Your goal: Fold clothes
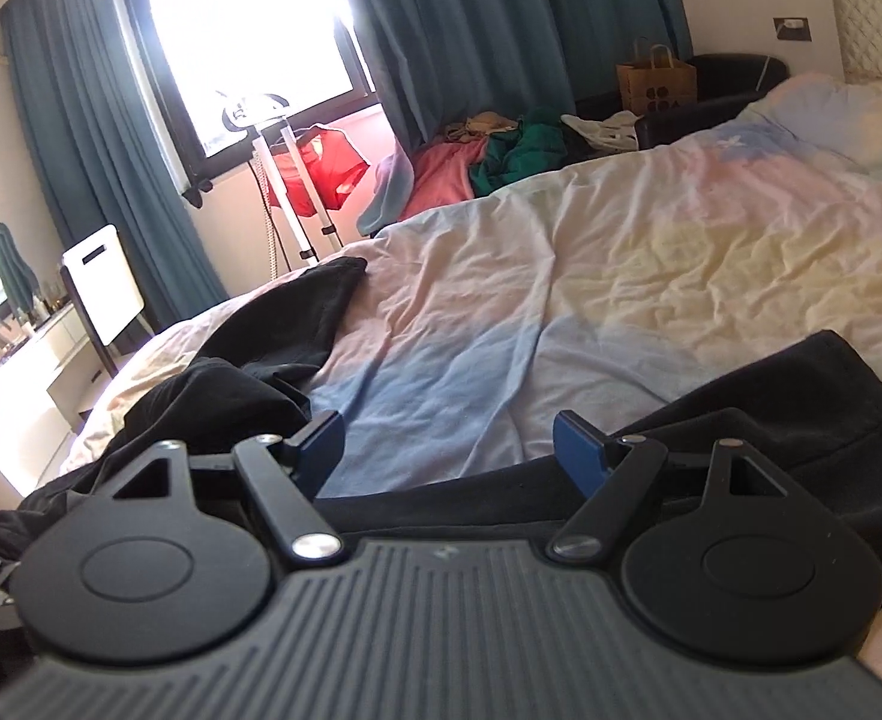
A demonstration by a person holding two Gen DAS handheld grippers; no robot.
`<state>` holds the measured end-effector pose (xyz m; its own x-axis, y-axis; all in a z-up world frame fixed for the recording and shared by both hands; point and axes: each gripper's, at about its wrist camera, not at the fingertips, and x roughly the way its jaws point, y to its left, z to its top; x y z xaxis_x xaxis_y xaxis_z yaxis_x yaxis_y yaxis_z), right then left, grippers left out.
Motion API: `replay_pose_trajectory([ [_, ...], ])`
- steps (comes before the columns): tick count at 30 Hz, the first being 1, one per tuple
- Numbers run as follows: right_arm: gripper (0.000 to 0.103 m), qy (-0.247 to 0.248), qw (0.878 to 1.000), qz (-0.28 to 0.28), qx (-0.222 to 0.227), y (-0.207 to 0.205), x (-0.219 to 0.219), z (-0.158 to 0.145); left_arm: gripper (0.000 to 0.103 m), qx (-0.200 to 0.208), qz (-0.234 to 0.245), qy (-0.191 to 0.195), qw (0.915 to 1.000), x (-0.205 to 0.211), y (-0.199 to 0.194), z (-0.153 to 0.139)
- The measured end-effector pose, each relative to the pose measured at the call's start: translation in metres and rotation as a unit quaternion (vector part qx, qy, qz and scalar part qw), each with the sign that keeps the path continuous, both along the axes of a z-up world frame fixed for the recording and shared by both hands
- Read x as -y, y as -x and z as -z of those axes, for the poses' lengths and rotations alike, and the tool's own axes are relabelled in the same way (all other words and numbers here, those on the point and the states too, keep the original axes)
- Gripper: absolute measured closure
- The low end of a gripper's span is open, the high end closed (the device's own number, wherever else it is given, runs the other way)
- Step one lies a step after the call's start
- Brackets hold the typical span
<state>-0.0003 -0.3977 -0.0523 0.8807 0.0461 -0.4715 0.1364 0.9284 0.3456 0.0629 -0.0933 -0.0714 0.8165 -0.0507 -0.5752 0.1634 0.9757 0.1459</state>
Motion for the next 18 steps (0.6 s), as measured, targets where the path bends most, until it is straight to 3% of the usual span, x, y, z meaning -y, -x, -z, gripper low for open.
replay_pose_trajectory([
  [4, 0.024, 0.011, 0.999, 0.037, -0.002, -0.010, 0.011, 0.014, 0.011, 0.016, 0.037, -0.038, 0.9984, 0.067, -0.082, 0.001],
  [10, 0.024, 0.041, 0.994, 0.098, -0.007, -0.033, 0.024, 0.039, 0.014, 0.039, 0.007, -0.111, 0.9930, 0.140, -0.237, 0.024],
  [14, 0.024, 0.041, 0.993, 0.108, -0.006, -0.063, 0.030, 0.055, 0.024, 0.016, -0.022, -0.149, 0.9884, 0.162, -0.328, 0.051],
  [17, 0.024, 0.043, 0.992, 0.115, -0.017, -0.081, 0.034, 0.070, 0.028, 0.000, -0.040, -0.173, 0.9841, 0.174, -0.376, 0.074],
  [18, 0.024, 0.041, 0.992, 0.116, -0.021, -0.086, 0.035, 0.075, 0.034, -0.006, -0.044, -0.179, 0.9828, 0.177, -0.389, 0.081],
])
